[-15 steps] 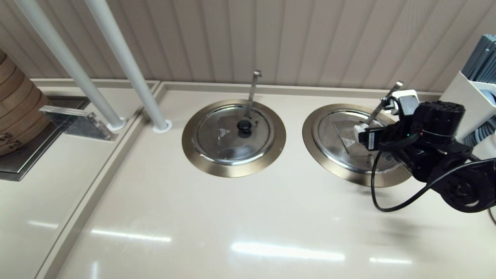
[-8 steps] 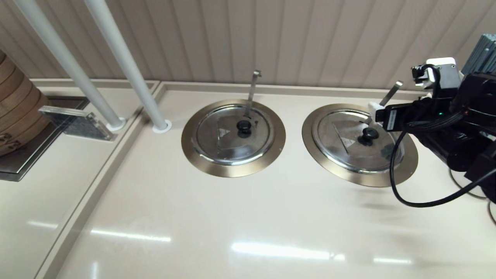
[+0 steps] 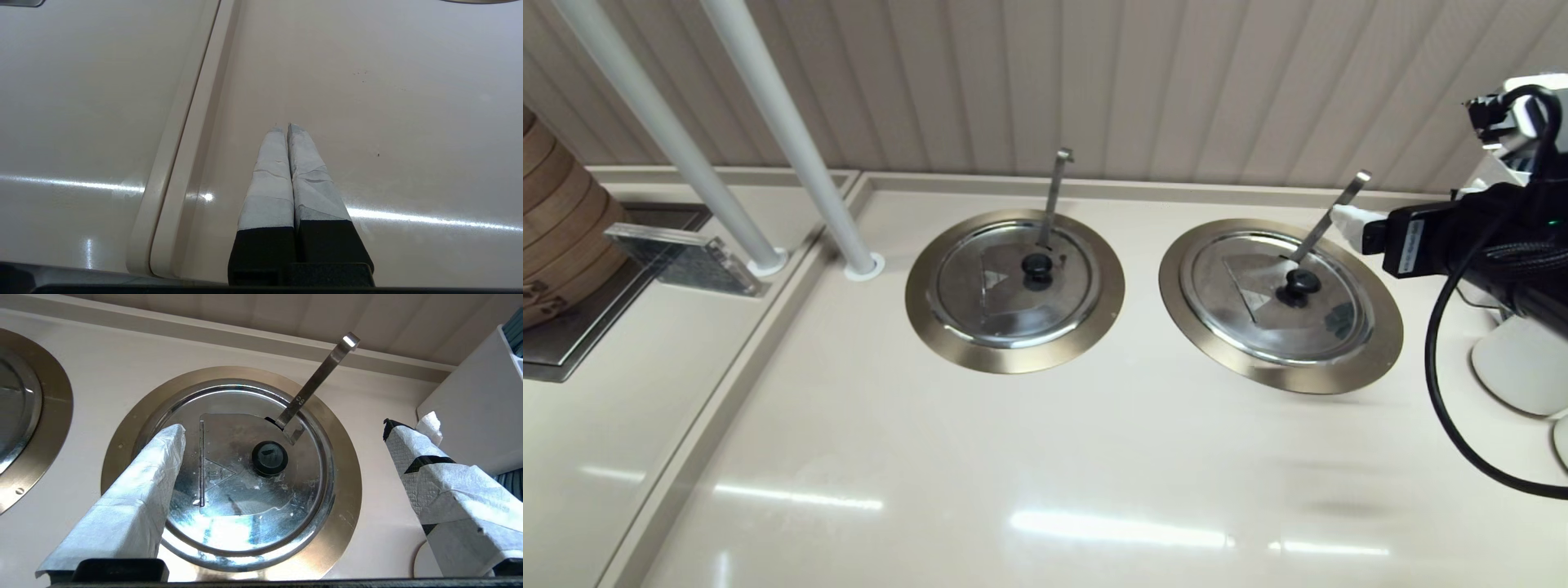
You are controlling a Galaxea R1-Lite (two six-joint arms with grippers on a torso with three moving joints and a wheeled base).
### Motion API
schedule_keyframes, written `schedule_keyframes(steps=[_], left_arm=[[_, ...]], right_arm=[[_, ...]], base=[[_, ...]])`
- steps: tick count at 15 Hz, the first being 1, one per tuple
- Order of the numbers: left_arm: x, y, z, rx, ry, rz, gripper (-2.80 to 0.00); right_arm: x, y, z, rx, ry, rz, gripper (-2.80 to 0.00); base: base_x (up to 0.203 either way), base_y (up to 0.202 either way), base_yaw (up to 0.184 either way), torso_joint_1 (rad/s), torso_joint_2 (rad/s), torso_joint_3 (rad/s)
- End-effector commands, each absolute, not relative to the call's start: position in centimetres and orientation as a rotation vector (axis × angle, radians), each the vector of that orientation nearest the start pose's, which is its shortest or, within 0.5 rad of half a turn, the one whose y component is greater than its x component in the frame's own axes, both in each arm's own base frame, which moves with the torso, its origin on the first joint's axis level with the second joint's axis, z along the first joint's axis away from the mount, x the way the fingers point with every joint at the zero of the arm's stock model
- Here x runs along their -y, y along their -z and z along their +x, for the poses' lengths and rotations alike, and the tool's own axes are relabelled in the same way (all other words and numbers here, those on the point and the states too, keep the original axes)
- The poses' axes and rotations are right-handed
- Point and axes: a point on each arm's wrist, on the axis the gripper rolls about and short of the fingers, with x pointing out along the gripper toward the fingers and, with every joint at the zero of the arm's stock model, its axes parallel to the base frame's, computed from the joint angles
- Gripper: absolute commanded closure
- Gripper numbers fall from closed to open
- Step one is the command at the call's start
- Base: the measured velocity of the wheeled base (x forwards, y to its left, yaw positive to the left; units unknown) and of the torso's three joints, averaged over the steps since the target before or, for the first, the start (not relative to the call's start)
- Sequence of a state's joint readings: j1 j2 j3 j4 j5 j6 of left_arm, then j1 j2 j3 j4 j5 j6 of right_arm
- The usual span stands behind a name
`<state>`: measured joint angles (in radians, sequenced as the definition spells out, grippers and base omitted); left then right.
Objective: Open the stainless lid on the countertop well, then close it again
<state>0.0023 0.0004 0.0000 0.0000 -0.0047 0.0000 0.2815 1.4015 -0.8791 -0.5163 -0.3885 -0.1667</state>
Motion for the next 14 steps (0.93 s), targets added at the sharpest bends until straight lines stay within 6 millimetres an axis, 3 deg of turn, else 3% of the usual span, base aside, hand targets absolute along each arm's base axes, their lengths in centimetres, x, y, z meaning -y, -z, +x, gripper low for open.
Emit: schedule_keyframes(steps=[1, 4, 5, 7, 11, 14], left_arm=[[0.0, -7.6, -2.3, -0.002, 0.002, 0.000, 0.00], [0.0, -7.6, -2.3, -0.002, 0.002, 0.000, 0.00], [0.0, -7.6, -2.3, -0.002, 0.002, 0.000, 0.00], [0.0, -7.6, -2.3, -0.002, 0.002, 0.000, 0.00], [0.0, -7.6, -2.3, -0.002, 0.002, 0.000, 0.00], [0.0, -7.6, -2.3, -0.002, 0.002, 0.000, 0.00]], right_arm=[[-5.6, -28.1, 21.8, 0.017, 0.104, -0.154, -2.80], [-4.8, -28.1, 19.2, 0.030, 0.103, -0.129, -2.80], [-4.5, -28.0, 18.1, 0.027, 0.102, -0.128, 0.00], [-3.5, -28.1, 14.8, 0.032, 0.100, -0.121, 0.00], [-0.9, -27.2, 6.0, -0.034, 0.102, -0.099, 0.00], [0.8, -25.8, 0.4, -0.100, 0.269, -0.095, 0.00]], base=[[0.000, 0.000, 0.000, 0.000, 0.00, 0.000], [0.000, 0.000, 0.000, 0.000, 0.00, 0.000], [0.000, 0.000, 0.000, 0.000, 0.00, 0.000], [0.000, 0.000, 0.000, 0.000, 0.00, 0.000], [0.000, 0.000, 0.000, 0.000, 0.00, 0.000], [0.000, 0.000, 0.000, 0.000, 0.00, 0.000]])
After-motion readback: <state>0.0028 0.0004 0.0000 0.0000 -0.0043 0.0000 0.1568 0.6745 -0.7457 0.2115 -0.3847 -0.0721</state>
